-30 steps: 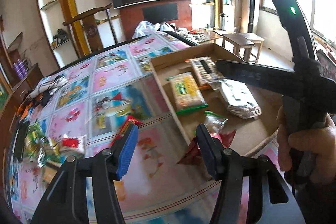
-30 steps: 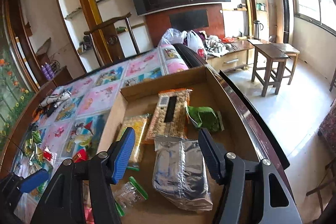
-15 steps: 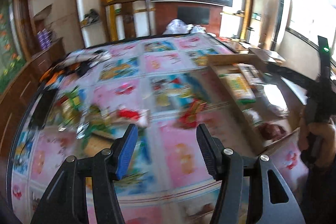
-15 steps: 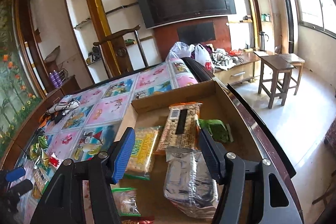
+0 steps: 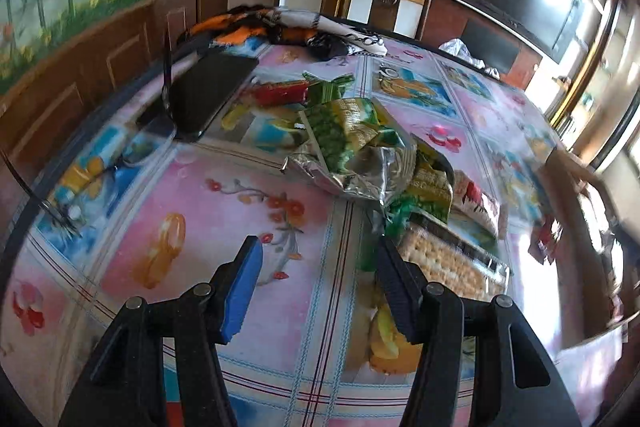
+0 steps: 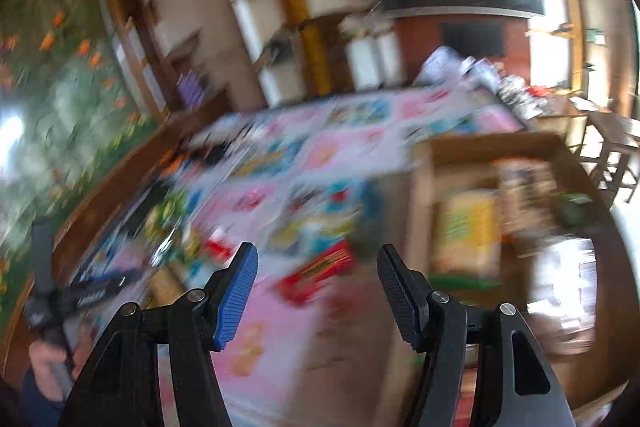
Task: Organize snacks
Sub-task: 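Withdraw both grippers from the box back over the snack pile, then grasp the cracker pack with left gripper while right grasps the red-wrapped snack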
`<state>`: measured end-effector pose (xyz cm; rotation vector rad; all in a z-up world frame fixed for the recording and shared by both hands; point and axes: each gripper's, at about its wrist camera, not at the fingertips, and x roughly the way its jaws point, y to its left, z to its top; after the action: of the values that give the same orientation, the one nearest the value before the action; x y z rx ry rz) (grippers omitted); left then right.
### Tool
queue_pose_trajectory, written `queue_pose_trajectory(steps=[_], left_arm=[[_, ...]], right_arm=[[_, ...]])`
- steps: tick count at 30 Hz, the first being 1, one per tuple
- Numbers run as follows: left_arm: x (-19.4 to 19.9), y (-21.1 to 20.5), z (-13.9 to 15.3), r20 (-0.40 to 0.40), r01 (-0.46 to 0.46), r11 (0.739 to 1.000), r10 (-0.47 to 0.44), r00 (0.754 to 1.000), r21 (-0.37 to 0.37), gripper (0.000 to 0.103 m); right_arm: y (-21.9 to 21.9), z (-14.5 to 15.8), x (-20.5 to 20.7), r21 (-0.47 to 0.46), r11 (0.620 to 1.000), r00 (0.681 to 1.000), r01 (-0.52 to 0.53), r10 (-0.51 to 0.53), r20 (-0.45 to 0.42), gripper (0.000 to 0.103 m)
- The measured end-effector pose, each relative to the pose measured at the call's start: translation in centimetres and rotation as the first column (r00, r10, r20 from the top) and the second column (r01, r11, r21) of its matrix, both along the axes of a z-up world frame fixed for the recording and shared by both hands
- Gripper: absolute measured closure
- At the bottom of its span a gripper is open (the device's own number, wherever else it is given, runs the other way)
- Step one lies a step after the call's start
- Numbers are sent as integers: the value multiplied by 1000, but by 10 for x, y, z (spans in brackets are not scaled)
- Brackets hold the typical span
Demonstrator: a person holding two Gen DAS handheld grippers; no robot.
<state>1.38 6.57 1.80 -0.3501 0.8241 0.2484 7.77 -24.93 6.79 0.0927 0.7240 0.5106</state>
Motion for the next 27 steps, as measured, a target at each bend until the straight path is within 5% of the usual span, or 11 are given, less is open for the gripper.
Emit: queue_pose_trajectory(steps=[6, 10, 13, 17, 23, 27], left_arm=[[-5, 8, -2, 4, -18, 999, 18, 1000, -45, 46], [-6, 16, -3, -5, -36, 997, 36, 999, -75, 46], [-7, 22, -5, -7, -44, 993, 44, 999, -105, 46], [-6, 21, -4, -4, -31, 993, 31, 1000, -112, 46], [-5, 11, -2, -7, 11, 997, -11, 1000, -80, 44], [-3, 5, -1, -6, 30, 998, -30, 1000, -57, 44]], right_arm=[[91, -38, 25, -151, 981, 986, -124, 104, -129, 36], [128, -50, 17, -279, 951, 989, -136, 117, -86, 37], [141, -57, 0, -264, 941, 975, -214, 190, -112, 37], [152, -59, -21, -114, 918, 916, -379, 355, -188, 39], [127, -27, 8, -243, 951, 975, -192, 212, 59, 37], [116, -33, 48, -136, 970, 979, -203, 201, -29, 37]])
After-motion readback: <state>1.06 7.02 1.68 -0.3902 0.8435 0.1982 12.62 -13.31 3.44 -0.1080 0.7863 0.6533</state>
